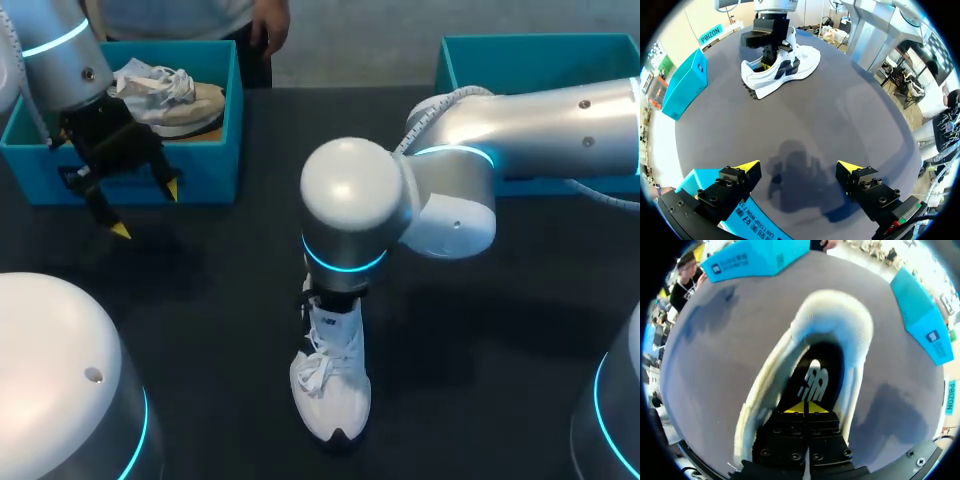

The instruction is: Take the shoe out of the shoebox, open the shoe tongue, remove and reinsert the insole, then place the shoe into the shoebox

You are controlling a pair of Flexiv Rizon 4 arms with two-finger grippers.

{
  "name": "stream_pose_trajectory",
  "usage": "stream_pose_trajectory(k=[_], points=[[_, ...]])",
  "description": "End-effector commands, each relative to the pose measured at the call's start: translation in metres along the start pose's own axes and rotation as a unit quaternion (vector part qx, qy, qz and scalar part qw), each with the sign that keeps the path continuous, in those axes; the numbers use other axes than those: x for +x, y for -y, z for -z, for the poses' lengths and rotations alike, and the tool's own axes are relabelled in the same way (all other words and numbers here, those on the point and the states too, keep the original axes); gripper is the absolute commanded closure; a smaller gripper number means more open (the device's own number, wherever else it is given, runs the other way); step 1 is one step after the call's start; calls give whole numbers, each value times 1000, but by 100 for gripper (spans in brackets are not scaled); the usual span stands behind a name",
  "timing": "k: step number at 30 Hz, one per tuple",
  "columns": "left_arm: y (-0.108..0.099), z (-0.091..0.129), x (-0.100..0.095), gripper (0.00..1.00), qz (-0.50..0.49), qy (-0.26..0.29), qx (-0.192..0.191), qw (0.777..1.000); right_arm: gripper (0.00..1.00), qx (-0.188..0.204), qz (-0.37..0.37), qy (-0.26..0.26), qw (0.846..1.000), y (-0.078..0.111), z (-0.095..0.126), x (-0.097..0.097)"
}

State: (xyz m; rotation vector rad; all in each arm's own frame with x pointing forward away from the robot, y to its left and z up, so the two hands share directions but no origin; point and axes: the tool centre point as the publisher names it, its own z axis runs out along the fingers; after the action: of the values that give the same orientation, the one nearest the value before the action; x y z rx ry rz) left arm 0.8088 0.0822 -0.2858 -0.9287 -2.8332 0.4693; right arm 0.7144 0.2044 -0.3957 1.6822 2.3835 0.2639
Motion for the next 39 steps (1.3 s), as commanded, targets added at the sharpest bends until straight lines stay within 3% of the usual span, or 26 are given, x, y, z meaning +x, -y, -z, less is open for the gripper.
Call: stream_pose_trajectory(k=[1,13,16,19,29,39], points=[[0,0,1,0,0,1,-1,1000,100,-16,12,26,999,-9,9,5],[0,0,1,0,0,1,-1,1000,100,39,6,62,997,-16,-33,4],[0,0,1,0,0,1,-1,1000,100,54,4,46,997,-15,-44,4],[0,0,1,0,0,1,-1,1000,100,46,6,9,999,-13,-49,6],[0,0,1,0,0,1,-1,1000,100,11,14,-56,998,2,-41,11],[0,0,1,0,0,1,-1,1000,100,-23,20,-56,998,-3,-10,7]])
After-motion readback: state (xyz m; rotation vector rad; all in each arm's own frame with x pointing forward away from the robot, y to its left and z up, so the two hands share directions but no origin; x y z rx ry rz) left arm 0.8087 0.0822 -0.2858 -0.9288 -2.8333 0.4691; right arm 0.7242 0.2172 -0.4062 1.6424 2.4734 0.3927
